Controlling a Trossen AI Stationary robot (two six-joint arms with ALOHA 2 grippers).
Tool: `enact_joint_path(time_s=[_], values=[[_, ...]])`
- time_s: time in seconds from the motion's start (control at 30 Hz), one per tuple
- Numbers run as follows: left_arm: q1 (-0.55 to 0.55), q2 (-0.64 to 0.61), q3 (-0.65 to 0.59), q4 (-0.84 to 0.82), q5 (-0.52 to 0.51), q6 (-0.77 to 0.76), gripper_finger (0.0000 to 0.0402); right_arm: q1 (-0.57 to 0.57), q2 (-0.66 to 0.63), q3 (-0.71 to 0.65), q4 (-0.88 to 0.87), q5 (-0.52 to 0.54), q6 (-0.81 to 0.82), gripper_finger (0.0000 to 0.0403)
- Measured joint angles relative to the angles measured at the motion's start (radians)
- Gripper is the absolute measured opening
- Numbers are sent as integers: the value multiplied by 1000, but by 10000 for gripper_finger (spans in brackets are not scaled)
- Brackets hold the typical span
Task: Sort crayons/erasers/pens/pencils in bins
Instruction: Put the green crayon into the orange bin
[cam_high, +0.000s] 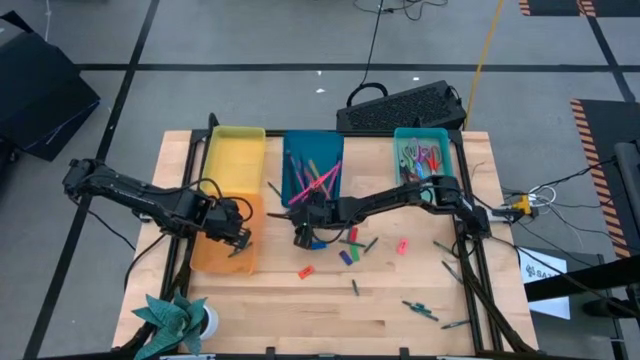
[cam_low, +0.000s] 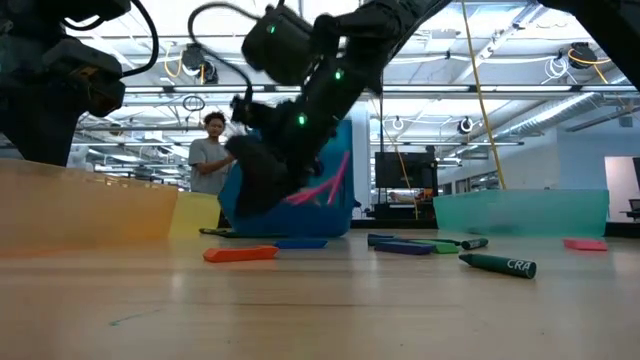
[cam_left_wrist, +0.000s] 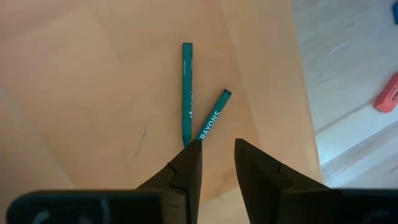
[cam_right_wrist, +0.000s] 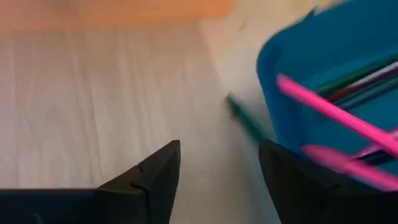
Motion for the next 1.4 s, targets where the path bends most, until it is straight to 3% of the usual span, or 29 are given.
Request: enact_joint_path(time_s=[0.5, 0.7, 0.87, 1.0, 1.17, 1.4], values=[[0, 0, 0, 0, 0, 2, 97, 4, -72, 2, -14, -15, -31, 210], [0, 0, 0, 0, -1, 4, 97, 72, -122, 4, 37, -58, 147, 210], [0, 0, 0, -1, -16, 5, 97, 141, -56, 4, 130, 106, 321, 210], [0, 0, 0, -2, -16, 16, 97, 147, 9, 2, 68, 253, 538, 210], [0, 0, 0, -1, -16, 15, 97, 85, 17, 2, -131, 309, 743, 210], [-1, 0, 0, -1, -11, 14, 97, -18, 7, 3, -252, 329, 809, 210]])
